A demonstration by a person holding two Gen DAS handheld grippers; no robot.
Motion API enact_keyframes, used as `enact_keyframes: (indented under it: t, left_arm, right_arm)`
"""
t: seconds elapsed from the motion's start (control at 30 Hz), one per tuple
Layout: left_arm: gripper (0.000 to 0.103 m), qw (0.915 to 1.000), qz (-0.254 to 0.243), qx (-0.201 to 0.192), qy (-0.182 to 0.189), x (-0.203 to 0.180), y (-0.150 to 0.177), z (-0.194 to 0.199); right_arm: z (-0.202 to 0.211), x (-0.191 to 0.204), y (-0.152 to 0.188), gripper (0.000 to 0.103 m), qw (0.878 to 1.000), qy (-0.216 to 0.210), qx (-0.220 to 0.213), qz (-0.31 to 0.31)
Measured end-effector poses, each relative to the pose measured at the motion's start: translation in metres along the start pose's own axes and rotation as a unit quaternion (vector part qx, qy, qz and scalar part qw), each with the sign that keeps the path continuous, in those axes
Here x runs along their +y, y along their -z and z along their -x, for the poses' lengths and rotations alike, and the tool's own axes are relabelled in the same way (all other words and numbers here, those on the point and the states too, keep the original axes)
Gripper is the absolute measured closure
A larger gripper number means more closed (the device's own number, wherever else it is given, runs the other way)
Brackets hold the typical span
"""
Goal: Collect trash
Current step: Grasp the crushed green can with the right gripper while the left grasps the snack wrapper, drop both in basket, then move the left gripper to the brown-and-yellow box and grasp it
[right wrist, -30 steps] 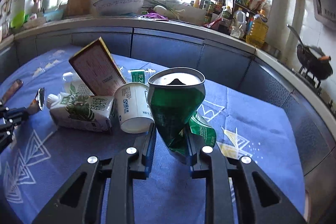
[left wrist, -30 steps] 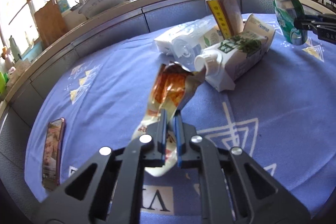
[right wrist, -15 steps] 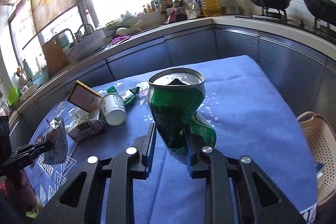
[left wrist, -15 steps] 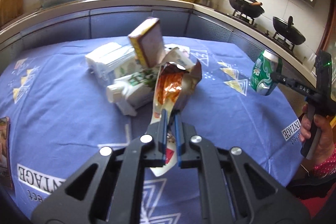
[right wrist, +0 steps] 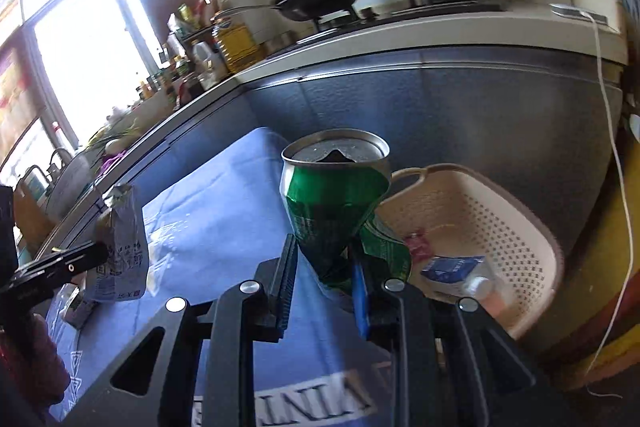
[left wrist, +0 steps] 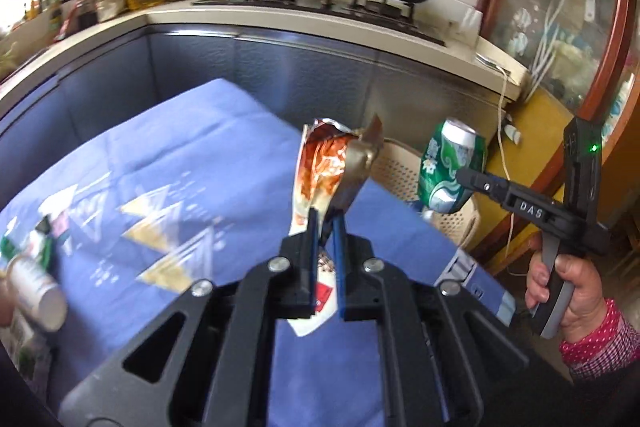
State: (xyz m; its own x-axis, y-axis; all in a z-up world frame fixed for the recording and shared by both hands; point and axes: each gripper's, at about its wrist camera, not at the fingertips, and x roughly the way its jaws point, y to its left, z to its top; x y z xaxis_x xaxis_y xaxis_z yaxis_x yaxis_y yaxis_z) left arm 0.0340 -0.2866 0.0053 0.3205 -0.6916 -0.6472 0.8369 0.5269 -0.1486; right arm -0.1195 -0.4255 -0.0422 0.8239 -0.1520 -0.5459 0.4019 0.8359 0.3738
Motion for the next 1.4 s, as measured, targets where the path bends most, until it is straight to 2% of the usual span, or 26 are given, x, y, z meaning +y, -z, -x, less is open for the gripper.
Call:
enact_keyframes:
  t: [0.13, 0.2, 0.33, 0.43, 0.5, 0.6, 0.8, 0.93, 1.17, 1.3, 1.4]
  left_arm:
    - [0.097, 0.9976, -0.017, 0.030, 0.060, -0.047, -0.043, -0.073]
    - [0.097, 0.9958, -0.024, 0.047, 0.074, -0.069, -0.058, -0.110]
    - [0.096, 0.9943, -0.039, 0.071, 0.069, -0.103, -0.071, -0.167]
    - [0.084, 0.9914, -0.045, 0.112, 0.051, -0.115, -0.072, -0.198]
    - [0.084, 0.9922, -0.042, 0.111, 0.038, -0.114, -0.071, -0.202]
    - [0.083, 0.9930, -0.022, 0.107, 0.044, -0.102, -0.069, -0.192]
    - [0.083, 0.9964, 0.002, 0.079, 0.031, -0.072, -0.052, -0.145]
    - [0.083, 0.9984, 0.000, 0.057, 0.000, -0.052, -0.025, -0.107]
    - [0.083, 0.9961, 0.029, 0.026, -0.079, 0.005, 0.036, -0.034]
    - [0.083, 0.9895, 0.074, 0.015, -0.123, 0.052, 0.080, 0.015]
    - [0.083, 0.9801, 0.109, 0.003, -0.166, 0.089, 0.110, 0.055]
  right_arm:
    - [-0.007, -0.052, 0.005, 0.077, 0.999, 0.034, 0.028, -0.029]
    - [-0.017, -0.072, 0.013, 0.077, 0.997, 0.041, 0.049, -0.041]
    - [-0.037, -0.095, 0.025, 0.076, 0.994, 0.056, 0.072, -0.061]
    - [-0.048, -0.105, 0.030, 0.068, 0.991, 0.047, 0.086, -0.087]
    - [-0.045, -0.110, 0.033, 0.063, 0.992, 0.040, 0.071, -0.097]
    - [-0.036, -0.110, 0.032, 0.046, 0.993, 0.058, 0.045, -0.090]
    - [-0.024, -0.110, 0.022, 0.045, 0.992, 0.047, 0.025, -0.116]
    - [-0.015, -0.091, 0.011, 0.045, 0.993, 0.035, 0.020, -0.107]
    - [-0.016, -0.029, -0.006, 0.045, 0.998, -0.014, 0.020, -0.064]
    - [-0.023, 0.025, -0.008, 0.045, 0.998, -0.053, 0.035, -0.020]
    - [-0.037, 0.075, -0.003, 0.045, 0.993, -0.099, 0.065, 0.014]
